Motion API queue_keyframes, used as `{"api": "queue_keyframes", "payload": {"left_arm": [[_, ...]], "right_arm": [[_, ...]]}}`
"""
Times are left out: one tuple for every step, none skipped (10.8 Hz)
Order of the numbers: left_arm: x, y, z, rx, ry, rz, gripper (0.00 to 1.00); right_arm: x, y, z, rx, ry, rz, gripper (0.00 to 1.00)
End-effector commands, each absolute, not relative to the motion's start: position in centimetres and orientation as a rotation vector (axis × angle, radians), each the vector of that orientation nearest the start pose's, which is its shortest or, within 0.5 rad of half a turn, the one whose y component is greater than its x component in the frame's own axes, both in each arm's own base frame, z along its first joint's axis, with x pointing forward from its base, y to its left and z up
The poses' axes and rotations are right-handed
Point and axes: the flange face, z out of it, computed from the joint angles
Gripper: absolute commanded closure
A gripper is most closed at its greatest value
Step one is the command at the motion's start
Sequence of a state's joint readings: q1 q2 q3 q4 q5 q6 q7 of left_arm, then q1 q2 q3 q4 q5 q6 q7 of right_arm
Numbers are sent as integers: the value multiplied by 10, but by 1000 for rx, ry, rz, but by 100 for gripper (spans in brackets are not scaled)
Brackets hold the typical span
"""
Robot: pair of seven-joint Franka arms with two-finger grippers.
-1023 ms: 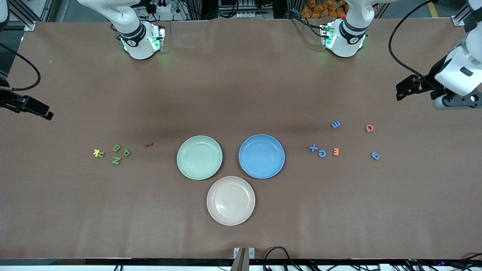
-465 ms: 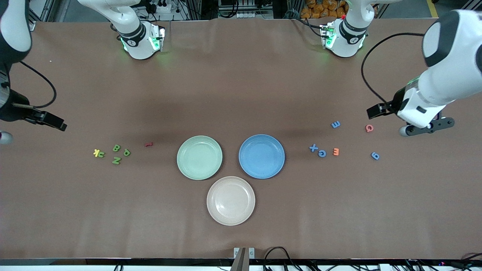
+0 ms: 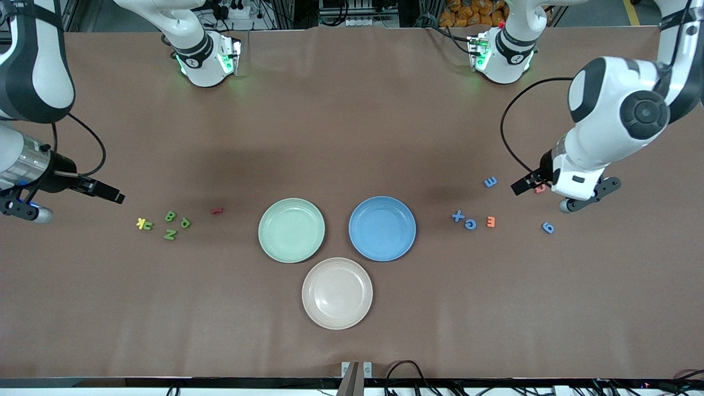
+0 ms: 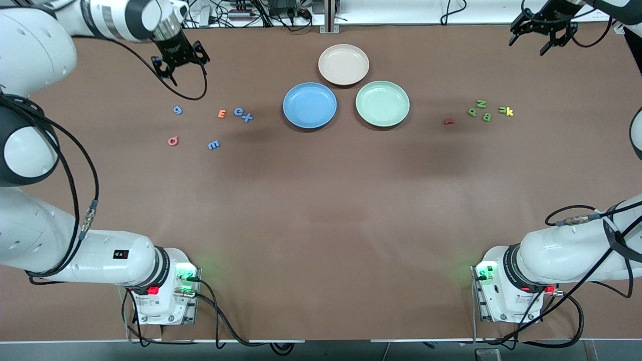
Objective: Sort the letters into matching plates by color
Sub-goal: 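Grasp the blue X with the left gripper while the right gripper lowers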
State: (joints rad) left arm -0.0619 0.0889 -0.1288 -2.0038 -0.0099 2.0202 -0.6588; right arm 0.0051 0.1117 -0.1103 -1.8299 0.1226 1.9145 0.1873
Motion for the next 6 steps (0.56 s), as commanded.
{"api": "queue_keyframes", "payload": {"left_arm": [[551, -110, 363, -3015, -916, 106, 0], [553, -113, 348, -2994, -956, 133, 0], [556, -116, 335, -2976, -1026, 123, 0], [559, -125, 320, -2960, -1086, 119, 0], [562, -131, 302, -2936, -1172, 105, 0], [559, -155, 282, -2926, -1201, 106, 0]], "right_arm": [[571, -59, 424, -2947, 575, 79, 0], [565, -65, 404, -2945, 595, 91, 0], [561, -69, 388, -2946, 614, 100, 0], [561, -70, 373, -2947, 623, 118, 0], [563, -73, 360, -2948, 632, 138, 0], [564, -74, 348, -2948, 653, 150, 0]]}}
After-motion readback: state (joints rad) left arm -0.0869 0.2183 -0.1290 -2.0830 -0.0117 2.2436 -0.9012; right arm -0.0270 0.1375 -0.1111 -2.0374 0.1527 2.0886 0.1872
